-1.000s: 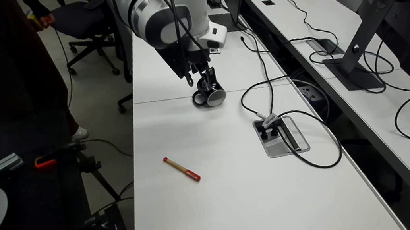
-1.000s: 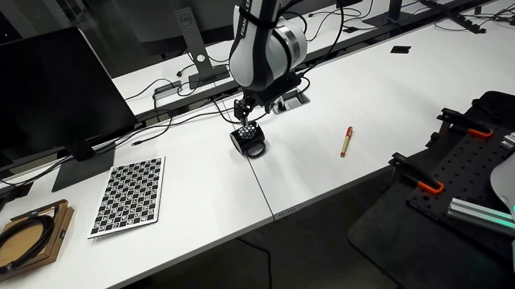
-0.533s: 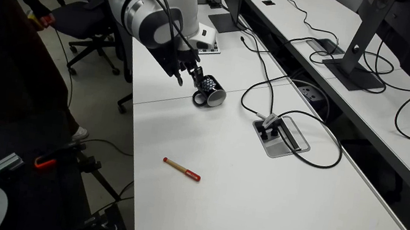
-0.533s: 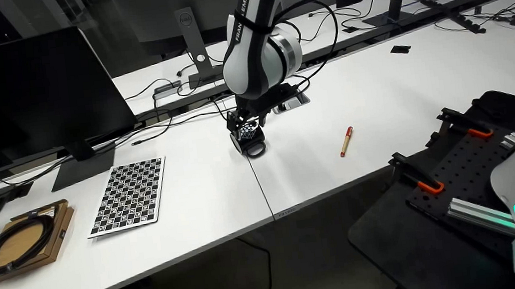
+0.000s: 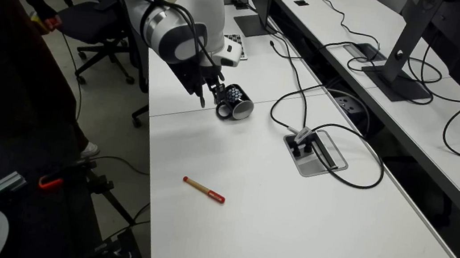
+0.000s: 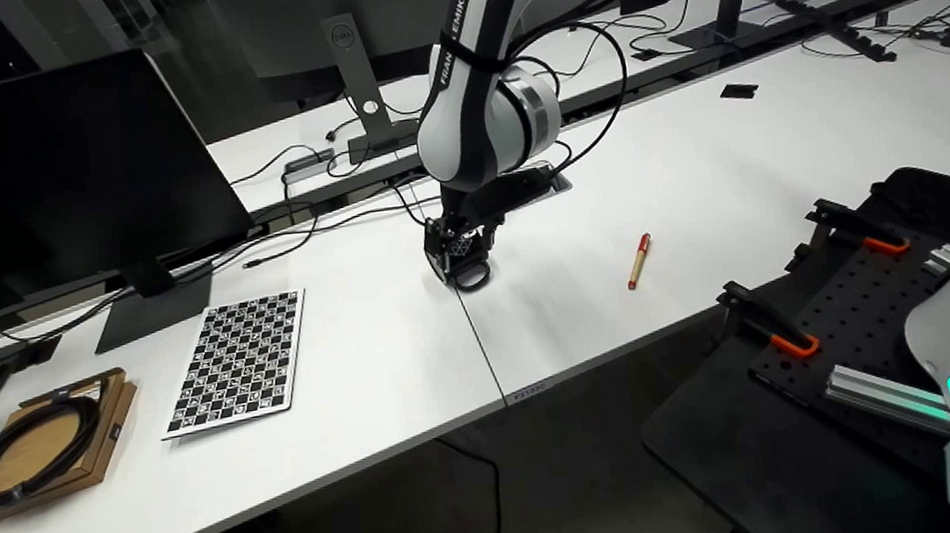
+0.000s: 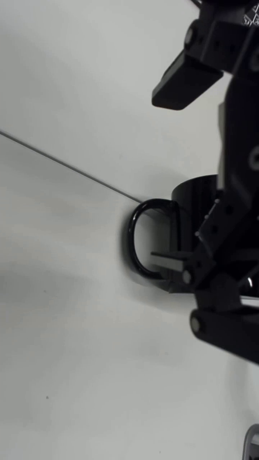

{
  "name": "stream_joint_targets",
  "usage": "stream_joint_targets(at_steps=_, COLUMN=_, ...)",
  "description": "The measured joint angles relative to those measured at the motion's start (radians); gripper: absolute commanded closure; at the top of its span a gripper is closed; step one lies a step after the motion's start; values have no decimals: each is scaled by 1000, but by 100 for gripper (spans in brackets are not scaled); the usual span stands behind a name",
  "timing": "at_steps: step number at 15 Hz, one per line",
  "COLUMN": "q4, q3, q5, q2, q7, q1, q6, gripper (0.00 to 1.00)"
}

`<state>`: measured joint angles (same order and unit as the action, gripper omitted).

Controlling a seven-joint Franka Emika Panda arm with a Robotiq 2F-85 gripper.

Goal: Turn the mug upside down

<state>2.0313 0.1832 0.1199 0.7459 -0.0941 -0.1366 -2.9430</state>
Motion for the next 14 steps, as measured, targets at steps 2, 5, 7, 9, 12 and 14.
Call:
stream_joint_targets(at_steps=2, q4=-13, q3=-11, q5=-4, q2=18, q7=3, q1=-6, q6=0, gripper=0)
stream_joint_targets(at_steps=5, q4=-36, q3=-28, q5=-13, q2=42, q7=8, q1=-21, q6=0, gripper=0)
stream_joint_targets(at_steps=7, q4=-54, q3=-29, q5=-15, q2=57, q7=19, q1=-28, q6=0, gripper=0)
stream_joint_targets(at_steps=9, q4=-75, q3=-21, q5=-15, q2=71, q7=36, q1=-29, q6=0, gripper=0)
stream_joint_targets(at_steps=12, q4=-104, q3=-12, q5=-17, q2=92, q7=57, q1=-31, q6=0, gripper=0)
stream_joint_targets(at_steps=14, q4=-122, q3=-12, q5=-22, q2=106, q7=61, q1=-33, q6=1, gripper=0)
